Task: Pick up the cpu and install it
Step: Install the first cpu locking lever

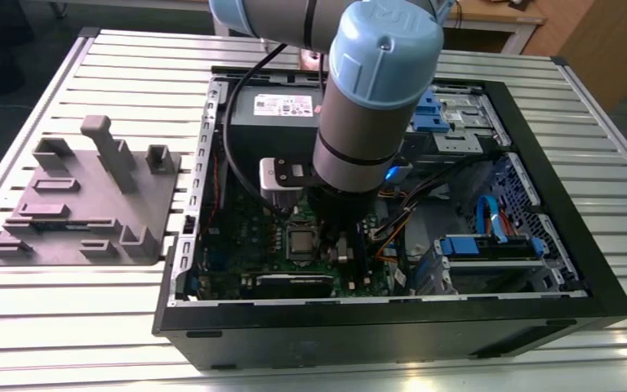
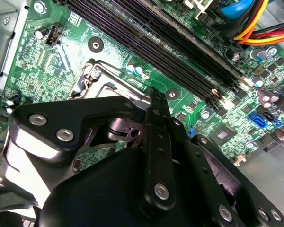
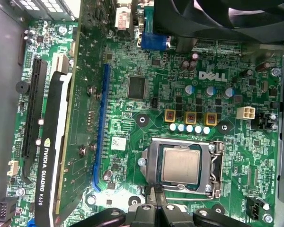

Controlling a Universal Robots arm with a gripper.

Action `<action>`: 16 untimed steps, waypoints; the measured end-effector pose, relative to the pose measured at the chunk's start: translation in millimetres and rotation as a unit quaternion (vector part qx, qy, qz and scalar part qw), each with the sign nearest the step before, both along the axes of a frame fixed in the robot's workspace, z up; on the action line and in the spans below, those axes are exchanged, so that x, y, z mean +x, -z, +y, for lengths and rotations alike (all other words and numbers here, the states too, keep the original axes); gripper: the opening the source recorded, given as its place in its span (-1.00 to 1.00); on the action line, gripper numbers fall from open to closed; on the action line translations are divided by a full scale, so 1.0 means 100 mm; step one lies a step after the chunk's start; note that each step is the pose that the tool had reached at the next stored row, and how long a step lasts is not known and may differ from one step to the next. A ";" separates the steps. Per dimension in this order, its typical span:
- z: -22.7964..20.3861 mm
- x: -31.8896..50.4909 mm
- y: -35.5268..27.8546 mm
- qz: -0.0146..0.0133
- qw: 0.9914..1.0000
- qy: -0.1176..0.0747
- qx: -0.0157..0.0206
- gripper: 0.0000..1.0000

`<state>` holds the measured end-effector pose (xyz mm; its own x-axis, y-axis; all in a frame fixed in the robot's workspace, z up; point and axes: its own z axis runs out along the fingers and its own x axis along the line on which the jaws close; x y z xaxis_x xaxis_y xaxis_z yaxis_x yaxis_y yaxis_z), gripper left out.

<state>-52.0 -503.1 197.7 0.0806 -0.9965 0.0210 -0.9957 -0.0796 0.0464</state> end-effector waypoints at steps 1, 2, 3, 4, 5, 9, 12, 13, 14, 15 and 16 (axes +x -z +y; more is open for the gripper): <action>0.000 0.000 0.003 0.000 1.000 0.000 0.000 -0.80; 0.000 0.000 0.004 0.000 1.000 0.000 0.000 -0.80; 0.001 0.000 0.005 0.000 1.000 0.000 0.000 -0.80; 0.000 0.000 0.007 0.000 1.000 -0.001 0.000 -0.80; 0.000 0.001 0.008 -0.001 1.000 -0.001 0.000 -0.80; 0.000 0.000 0.013 -0.001 1.000 -0.001 0.000 -0.80; 0.000 0.000 0.025 -0.002 1.000 -0.001 0.000 -0.80; 0.000 0.000 0.027 -0.002 1.000 -0.001 0.000 -0.80; 0.000 0.000 0.030 -0.002 1.000 -0.001 0.000 -0.80; 0.000 0.000 0.034 -0.002 1.000 -0.001 0.000 -0.80; 0.000 0.000 0.038 -0.002 1.000 -0.001 0.000 -0.80</action>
